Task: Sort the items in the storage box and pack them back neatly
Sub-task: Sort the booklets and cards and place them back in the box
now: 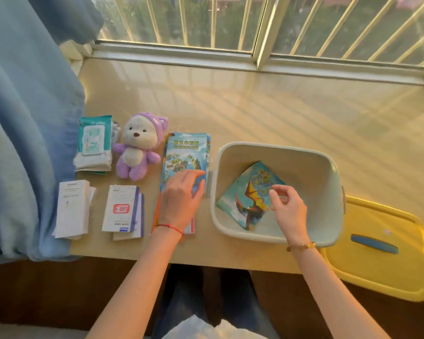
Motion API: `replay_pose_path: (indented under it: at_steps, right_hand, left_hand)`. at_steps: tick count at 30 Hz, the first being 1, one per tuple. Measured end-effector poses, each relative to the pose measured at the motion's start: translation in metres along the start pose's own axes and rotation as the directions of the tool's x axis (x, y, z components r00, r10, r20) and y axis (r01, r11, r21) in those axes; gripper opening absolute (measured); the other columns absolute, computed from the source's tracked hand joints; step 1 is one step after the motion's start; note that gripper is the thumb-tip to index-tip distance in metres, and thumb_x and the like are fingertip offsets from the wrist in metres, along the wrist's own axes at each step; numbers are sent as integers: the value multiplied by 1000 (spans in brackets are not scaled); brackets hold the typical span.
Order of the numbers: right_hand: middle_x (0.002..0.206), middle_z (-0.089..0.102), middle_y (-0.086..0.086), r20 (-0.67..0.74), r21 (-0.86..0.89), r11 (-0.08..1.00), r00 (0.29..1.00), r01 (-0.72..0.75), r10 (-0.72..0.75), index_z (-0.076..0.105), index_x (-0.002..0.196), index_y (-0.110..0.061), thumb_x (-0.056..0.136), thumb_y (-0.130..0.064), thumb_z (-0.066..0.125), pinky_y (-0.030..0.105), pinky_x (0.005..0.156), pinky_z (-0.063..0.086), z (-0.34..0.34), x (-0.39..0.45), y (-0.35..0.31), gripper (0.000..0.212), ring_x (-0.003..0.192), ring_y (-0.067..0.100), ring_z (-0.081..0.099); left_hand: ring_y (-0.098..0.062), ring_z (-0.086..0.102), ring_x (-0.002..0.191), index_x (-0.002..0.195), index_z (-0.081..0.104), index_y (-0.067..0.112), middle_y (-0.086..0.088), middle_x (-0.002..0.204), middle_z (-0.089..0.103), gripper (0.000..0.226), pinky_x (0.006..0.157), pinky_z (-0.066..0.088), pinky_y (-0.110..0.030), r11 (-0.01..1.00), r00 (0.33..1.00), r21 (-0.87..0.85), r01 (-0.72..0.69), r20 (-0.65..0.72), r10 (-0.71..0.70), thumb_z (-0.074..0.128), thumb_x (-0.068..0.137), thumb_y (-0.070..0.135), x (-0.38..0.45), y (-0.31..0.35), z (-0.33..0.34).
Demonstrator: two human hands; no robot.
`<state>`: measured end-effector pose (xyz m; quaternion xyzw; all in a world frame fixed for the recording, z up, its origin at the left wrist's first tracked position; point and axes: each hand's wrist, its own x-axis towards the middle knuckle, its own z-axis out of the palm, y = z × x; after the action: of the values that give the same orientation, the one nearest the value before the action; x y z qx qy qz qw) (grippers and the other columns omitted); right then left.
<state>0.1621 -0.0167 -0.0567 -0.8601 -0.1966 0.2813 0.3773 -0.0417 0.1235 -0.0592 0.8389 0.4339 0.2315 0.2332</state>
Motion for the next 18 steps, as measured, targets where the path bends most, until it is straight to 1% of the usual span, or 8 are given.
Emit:
replay_pose_path:
  at_steps: [2, 3, 4, 6, 9, 12, 15, 18]
  right_hand:
    - [104, 68, 3, 42, -69, 995, 996, -73, 76, 63, 109, -12, 91, -27, 60, 33, 89, 51, -11, 26, 22, 24, 92, 15, 63]
    - [109, 67, 6, 69, -115, 987, 990, -112, 120, 62, 114, -9, 91, -27, 61, 27, 89, 45, -13, 37, 32, 29, 97, 17, 61]
    - [113, 66, 9, 94, -159, 975, 981, -155, 171, 61, 118, -6, 91, -27, 61, 25, 89, 42, -14, 47, 41, 35, 103, 20, 60]
    - [120, 64, 13, 149, -202, 948, 949, -245, 277, 57, 124, -3, 90, -28, 62, 28, 92, 40, -10, 66, 58, 43, 113, 26, 57]
    - [129, 57, 16, 211, -178, 915, 894, -362, 395, 49, 131, -1, 88, -29, 65, 33, 98, 39, 2, 85, 76, 54, 121, 31, 53]
    - [132, 55, 18, 196, -166, 895, 876, -414, 442, 48, 132, 2, 86, -30, 68, 34, 101, 39, 15, 97, 84, 59, 124, 32, 50]
    - [128, 57, 17, 140, -111, 884, 874, -454, 466, 51, 128, 1, 84, -28, 70, 30, 94, 42, 23, 104, 85, 56, 120, 31, 54]
    - [124, 59, 15, 112, -49, 866, 859, -497, 499, 53, 125, 0, 84, -25, 71, 28, 88, 43, 29, 108, 84, 52, 115, 30, 57]
  left_hand:
    - [-19, 63, 92, 106, 65, 16, -2, 99, 67, 21, 81, 52, -35, 1000, 1000, 8, -12, 29, 12, 56, 88, 22, 6, 22, 21]
    - [-19, 63, 93, 107, 65, 16, -2, 100, 67, 22, 82, 52, -35, 1000, 999, 12, -7, 53, 7, 57, 88, 21, 8, 31, 31]
    - [-19, 62, 95, 109, 64, 16, -2, 103, 67, 23, 83, 51, -34, 1000, 996, 18, 3, 85, -4, 58, 88, 20, 10, 39, 43]
    - [-18, 60, 99, 114, 61, 16, -1, 108, 64, 26, 86, 50, -32, 999, 986, 38, 34, 162, -40, 57, 89, 20, 15, 50, 66]
    - [-18, 56, 109, 124, 55, 15, -2, 118, 60, 33, 91, 49, -33, 990, 955, 76, 117, 264, -133, 54, 91, 21, 21, 58, 100]
    - [-23, 53, 115, 129, 51, 12, -6, 126, 56, 38, 91, 46, -35, 967, 916, 143, 213, 316, -249, 53, 92, 20, 28, 61, 128]
    - [-30, 53, 114, 129, 48, 9, -12, 125, 54, 40, 91, 45, -39, 925, 846, 213, 314, 378, -375, 54, 91, 19, 32, 58, 151]
    - [-33, 53, 111, 128, 47, 8, -15, 121, 55, 41, 89, 45, -41, 889, 782, 286, 358, 428, -453, 55, 91, 22, 32, 49, 169]
